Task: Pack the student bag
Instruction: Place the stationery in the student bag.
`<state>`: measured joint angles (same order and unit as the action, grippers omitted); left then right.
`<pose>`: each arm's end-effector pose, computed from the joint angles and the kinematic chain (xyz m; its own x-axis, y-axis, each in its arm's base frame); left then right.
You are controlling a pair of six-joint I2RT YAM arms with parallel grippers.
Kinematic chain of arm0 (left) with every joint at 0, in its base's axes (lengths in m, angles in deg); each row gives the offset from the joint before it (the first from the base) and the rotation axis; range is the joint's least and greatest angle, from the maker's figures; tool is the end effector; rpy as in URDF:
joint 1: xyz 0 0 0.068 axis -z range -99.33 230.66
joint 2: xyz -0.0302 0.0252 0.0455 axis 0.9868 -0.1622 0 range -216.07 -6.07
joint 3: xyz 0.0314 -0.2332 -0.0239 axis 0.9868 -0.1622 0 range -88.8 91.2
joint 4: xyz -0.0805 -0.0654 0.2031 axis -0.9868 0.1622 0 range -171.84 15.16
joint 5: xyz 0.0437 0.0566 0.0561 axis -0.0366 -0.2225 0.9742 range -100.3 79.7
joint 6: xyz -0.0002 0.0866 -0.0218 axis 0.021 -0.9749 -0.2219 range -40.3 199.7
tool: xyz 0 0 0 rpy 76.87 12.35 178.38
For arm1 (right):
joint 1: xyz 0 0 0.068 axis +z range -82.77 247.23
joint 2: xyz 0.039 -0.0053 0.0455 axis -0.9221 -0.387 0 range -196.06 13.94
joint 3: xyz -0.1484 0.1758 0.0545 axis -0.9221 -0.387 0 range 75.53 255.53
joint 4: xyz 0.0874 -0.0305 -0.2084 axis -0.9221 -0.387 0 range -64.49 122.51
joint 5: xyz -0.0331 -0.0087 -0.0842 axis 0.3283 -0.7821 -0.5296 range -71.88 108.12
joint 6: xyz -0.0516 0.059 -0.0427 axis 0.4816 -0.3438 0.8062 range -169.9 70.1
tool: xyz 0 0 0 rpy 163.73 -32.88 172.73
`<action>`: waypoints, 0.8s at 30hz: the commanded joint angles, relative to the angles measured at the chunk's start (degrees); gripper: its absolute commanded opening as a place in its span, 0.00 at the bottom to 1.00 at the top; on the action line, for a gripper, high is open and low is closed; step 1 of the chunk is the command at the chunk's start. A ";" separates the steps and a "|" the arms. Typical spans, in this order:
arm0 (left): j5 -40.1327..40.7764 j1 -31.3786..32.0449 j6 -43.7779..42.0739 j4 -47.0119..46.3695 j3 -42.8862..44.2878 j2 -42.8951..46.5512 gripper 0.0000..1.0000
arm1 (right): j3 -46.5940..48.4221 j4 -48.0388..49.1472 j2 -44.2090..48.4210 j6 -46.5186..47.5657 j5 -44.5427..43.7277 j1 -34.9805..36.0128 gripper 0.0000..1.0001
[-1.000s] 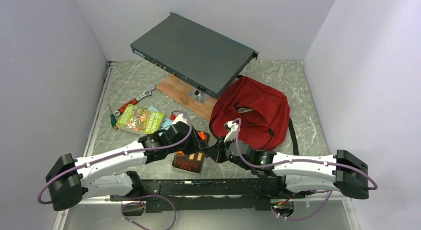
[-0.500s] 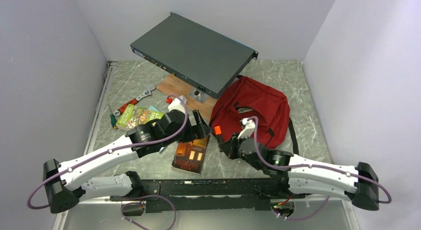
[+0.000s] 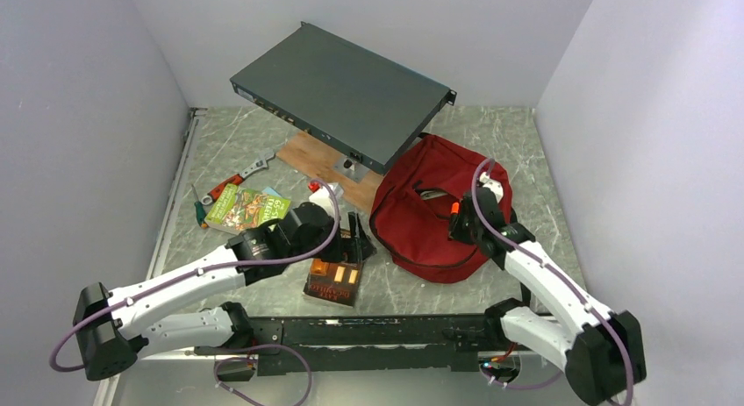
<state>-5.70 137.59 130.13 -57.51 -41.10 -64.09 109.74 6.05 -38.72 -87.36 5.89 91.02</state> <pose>0.1377 -0.1998 0.2399 -0.8137 -0.1585 -0.5592 0.2699 0.7490 -0.6051 0.1967 0.0683 0.1771 -0.6690 0.3547 -0.6532 0.1889 0.9311 0.3121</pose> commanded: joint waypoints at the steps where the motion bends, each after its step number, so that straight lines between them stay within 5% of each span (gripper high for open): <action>1: -7.82 -0.11 -2.84 -8.92 -3.56 -0.49 0.98 | 2.84 4.10 -4.60 0.85 6.94 -3.22 0.00; 13: -7.18 -1.72 -4.75 -18.10 -4.32 -11.29 1.00 | -0.27 21.31 -9.39 -15.12 4.12 -9.76 0.00; 24: -15.53 -6.86 -0.97 -34.18 -5.75 -23.62 0.97 | -3.80 33.96 -14.41 -22.70 -2.02 -10.28 0.00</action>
<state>-17.02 130.82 128.73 -83.03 -47.98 -85.08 106.38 31.25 -52.93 -106.57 7.97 81.36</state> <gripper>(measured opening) 0.981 0.074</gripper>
